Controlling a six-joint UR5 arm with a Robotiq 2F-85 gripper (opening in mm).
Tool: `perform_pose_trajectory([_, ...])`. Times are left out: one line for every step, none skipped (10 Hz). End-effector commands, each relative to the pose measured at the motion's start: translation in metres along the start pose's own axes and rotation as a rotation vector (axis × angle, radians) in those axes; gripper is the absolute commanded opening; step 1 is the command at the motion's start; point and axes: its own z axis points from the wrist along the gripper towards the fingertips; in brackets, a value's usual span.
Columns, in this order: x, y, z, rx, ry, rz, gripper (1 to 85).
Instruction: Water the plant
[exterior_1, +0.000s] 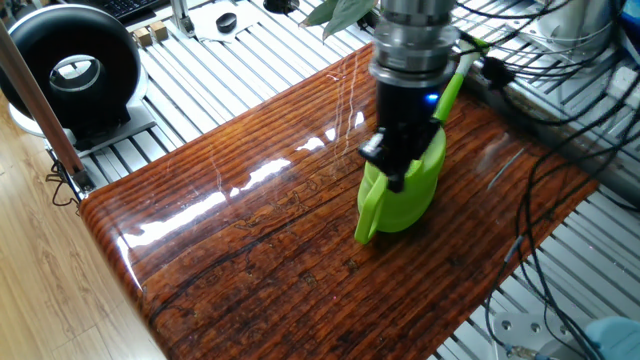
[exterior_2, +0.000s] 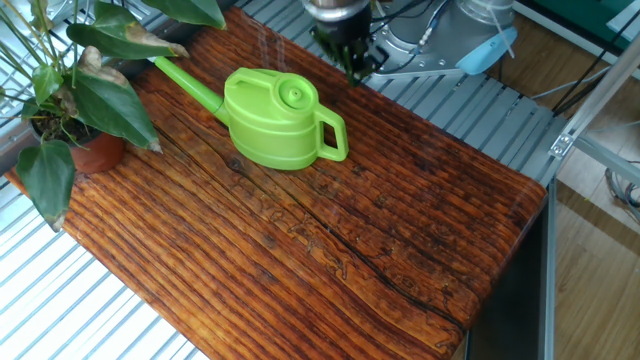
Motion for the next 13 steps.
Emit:
perform_pose_trajectory([-0.021, 0.005, 0.005, -0.001, 0.022, 0.020, 1.3])
perform_pose_trajectory([-0.022, 0.002, 0.007, -0.007, 0.057, 0.027, 1.3])
perform_pose_trajectory([-0.018, 0.004, 0.007, -0.044, 0.106, 0.029, 1.3])
perform_pose_trajectory([-0.012, 0.012, 0.006, -0.092, 0.160, 0.050, 1.3])
perform_pose_trajectory([-0.001, 0.016, 0.005, -0.088, 0.195, 0.077, 1.3])
perform_pose_trajectory([-0.001, 0.018, 0.003, -0.089, 0.175, 0.075, 1.3])
perform_pose_trajectory([-0.017, 0.026, 0.004, -0.124, 0.113, 0.054, 1.3])
perform_pose_trajectory([-0.033, 0.032, 0.008, -0.129, 0.045, 0.020, 1.3])
perform_pose_trajectory([-0.045, 0.031, 0.011, -0.120, 0.005, -0.013, 1.3])
perform_pose_trajectory([-0.054, 0.020, 0.013, -0.090, -0.017, -0.046, 1.3])
perform_pose_trajectory([-0.062, 0.019, 0.016, -0.082, -0.035, -0.068, 1.3])
perform_pose_trajectory([-0.051, 0.018, 0.018, -0.073, 0.006, -0.059, 1.3])
perform_pose_trajectory([-0.041, 0.009, 0.016, -0.040, 0.033, -0.055, 1.3])
